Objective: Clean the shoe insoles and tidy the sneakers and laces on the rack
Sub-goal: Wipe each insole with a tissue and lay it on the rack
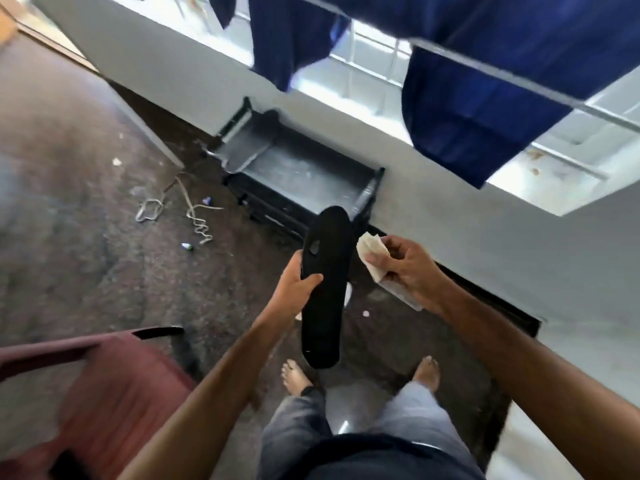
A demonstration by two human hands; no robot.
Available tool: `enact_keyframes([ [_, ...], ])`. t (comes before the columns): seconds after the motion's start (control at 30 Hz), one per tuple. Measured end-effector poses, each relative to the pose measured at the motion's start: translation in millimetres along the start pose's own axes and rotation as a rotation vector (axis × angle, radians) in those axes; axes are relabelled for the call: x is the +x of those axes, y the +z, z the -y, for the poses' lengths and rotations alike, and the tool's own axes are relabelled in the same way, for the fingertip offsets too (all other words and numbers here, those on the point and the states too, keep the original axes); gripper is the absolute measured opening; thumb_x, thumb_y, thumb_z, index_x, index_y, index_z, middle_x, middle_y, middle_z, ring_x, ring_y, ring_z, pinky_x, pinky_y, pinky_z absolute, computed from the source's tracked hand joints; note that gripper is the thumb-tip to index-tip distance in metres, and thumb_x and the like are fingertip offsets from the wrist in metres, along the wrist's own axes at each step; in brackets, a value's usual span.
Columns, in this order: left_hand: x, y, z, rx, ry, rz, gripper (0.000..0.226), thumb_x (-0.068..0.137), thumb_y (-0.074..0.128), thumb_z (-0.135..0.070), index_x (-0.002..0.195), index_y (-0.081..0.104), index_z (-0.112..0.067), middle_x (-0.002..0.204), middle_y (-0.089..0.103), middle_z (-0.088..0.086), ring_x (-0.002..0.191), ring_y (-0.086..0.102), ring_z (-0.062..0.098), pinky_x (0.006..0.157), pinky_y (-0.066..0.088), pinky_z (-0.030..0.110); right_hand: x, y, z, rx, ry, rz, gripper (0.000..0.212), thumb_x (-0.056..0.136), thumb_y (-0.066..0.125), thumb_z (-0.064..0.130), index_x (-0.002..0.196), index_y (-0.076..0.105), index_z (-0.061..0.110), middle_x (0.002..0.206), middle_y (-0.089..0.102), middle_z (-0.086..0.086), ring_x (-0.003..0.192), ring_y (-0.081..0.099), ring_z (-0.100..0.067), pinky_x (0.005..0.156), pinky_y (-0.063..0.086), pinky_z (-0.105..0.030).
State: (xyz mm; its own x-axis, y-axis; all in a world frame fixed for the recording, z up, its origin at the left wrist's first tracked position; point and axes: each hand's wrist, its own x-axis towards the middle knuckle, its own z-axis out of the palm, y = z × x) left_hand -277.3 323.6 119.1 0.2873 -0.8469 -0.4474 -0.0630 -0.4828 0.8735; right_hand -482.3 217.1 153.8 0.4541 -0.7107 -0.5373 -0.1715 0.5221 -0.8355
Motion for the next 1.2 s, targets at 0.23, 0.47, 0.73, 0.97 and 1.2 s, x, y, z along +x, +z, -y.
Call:
enact_keyframes([
  [0.23,-22,-133,-12,-0.143,0.027,-0.037,0.041,0.08,0.061,0.0,0.114,0.056,-0.021,0.105,0.066,0.004,0.094,0.063,0.014,0.085,0.051,0.029,27,149,47,-0.287,-0.224,0.027,0.026,0.079,0.083,0.005,0.097,0.068,0.016,0.078,0.076,0.011,0.071,0.067,0.0,0.065,0.055,-0.018],
  [0.47,2,-221,-14,-0.316,0.033,-0.057,0.06,0.079,0.054,0.008,0.133,0.053,-0.017,0.107,0.068,0.004,0.091,0.068,0.008,0.074,0.054,0.022,80,239,85,-0.592,-0.408,-0.032,0.032,0.083,0.081,0.02,0.085,0.066,0.049,0.085,0.073,0.015,0.079,0.066,-0.003,0.077,0.051,-0.022],
  [0.73,75,-327,-20,-0.412,0.028,-0.041,0.066,0.07,0.057,0.0,0.133,0.054,-0.018,0.113,0.071,0.004,0.104,0.066,0.019,0.086,0.053,0.032,158,324,116,-0.592,-0.407,-0.067,0.031,0.085,0.08,0.016,0.086,0.064,0.042,0.084,0.071,0.011,0.069,0.06,0.004,0.069,0.048,-0.017],
  [0.97,142,-371,-23,-0.413,-0.014,0.07,0.061,0.069,0.055,0.002,0.126,0.057,-0.018,0.107,0.07,0.009,0.099,0.066,0.022,0.079,0.056,0.03,214,358,133,-0.574,-0.418,-0.202,0.017,0.087,0.078,0.021,0.091,0.066,0.033,0.081,0.068,0.012,0.068,0.058,0.01,0.063,0.043,-0.007],
  [1.2,205,-380,-7,-0.396,-0.144,0.309,0.06,0.065,0.053,0.006,0.118,0.061,-0.021,0.105,0.064,0.013,0.099,0.058,0.028,0.084,0.049,0.039,257,360,106,-0.518,-0.304,-0.443,0.01,0.089,0.077,0.023,0.097,0.072,0.022,0.086,0.071,0.012,0.075,0.063,0.009,0.067,0.043,-0.006],
])
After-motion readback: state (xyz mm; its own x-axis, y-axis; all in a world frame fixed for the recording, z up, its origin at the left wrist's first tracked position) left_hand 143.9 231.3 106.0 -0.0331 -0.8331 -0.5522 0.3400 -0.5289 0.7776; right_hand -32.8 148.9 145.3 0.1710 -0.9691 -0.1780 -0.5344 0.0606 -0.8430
